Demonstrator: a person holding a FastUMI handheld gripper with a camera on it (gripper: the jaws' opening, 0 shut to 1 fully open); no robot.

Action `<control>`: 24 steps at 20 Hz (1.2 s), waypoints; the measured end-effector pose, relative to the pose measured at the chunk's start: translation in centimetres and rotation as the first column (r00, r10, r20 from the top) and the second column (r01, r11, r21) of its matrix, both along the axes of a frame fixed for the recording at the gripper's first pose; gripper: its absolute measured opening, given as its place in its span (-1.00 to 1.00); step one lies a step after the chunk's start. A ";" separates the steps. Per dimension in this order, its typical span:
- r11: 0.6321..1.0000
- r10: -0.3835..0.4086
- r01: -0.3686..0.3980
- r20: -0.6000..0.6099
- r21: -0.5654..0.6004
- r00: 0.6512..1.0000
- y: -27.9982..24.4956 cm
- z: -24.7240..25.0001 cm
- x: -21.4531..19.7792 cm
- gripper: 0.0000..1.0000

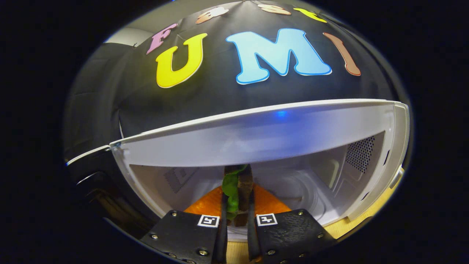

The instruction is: Open the microwave, put the food inside, and close the microwave door.

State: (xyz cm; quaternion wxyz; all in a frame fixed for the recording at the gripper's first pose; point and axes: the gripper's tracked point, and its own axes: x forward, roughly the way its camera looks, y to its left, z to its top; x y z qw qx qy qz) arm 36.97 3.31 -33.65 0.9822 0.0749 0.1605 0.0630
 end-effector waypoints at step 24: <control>0.982 0.119 -0.101 0.103 -0.160 0.988 0.1 9.6 -15.8 0.81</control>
